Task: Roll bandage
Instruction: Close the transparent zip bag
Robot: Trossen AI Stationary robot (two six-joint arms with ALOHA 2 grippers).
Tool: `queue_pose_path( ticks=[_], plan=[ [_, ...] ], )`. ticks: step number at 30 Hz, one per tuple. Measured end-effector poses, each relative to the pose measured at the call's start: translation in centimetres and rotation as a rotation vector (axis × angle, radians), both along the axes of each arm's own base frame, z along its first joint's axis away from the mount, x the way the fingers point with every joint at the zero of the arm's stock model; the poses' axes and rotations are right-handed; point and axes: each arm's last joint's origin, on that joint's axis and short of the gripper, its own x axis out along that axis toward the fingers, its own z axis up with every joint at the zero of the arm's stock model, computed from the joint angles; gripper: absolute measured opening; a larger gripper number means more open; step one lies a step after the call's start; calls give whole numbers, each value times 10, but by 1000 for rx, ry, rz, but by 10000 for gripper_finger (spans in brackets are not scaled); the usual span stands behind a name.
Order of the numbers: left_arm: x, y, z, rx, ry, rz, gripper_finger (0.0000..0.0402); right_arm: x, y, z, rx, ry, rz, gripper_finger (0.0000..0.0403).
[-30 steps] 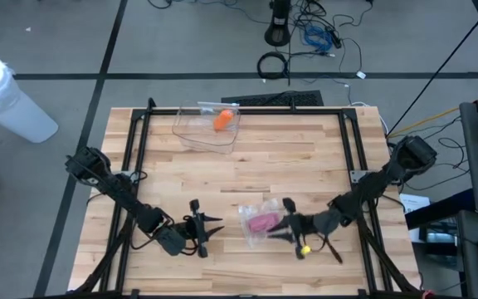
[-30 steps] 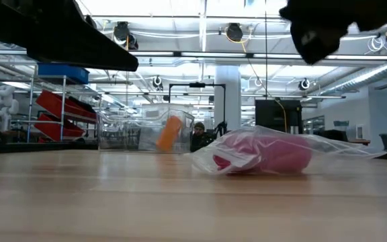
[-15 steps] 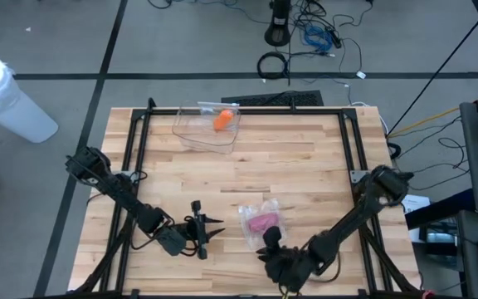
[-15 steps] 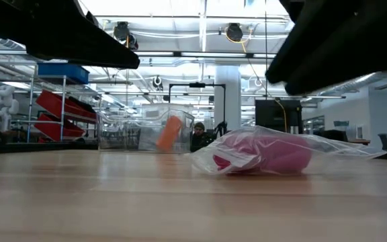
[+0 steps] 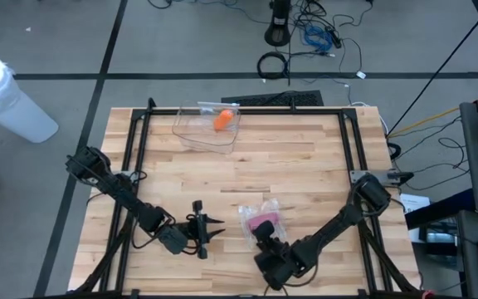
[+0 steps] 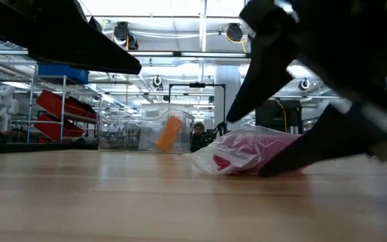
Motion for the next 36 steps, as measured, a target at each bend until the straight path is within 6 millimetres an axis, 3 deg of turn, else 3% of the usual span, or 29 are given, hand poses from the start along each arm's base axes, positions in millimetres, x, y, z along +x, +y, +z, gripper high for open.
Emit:
queue_pose_path(
  ticks=[6,9,14,19,25,33,36],
  plan=[
    [0,0,-1,4,5,-2,115,8,-9,-11,-15,10,-39,247],
    [-1,0,-1,7,8,-1,115,8,-11,-10,-4,-15,-73,187],
    [-1,0,-1,7,10,-1,115,7,-11,-5,28,-38,-97,38],
    [-1,0,-1,11,14,-2,115,5,-10,2,48,-127,-164,4],
    [0,1,-1,36,16,-2,115,-7,0,61,193,-334,-190,0],
    [-2,-8,6,65,-47,-61,115,-53,15,148,376,-486,-68,0],
    [0,-13,19,91,-147,-101,115,-67,20,162,407,-527,47,0]
  ],
)
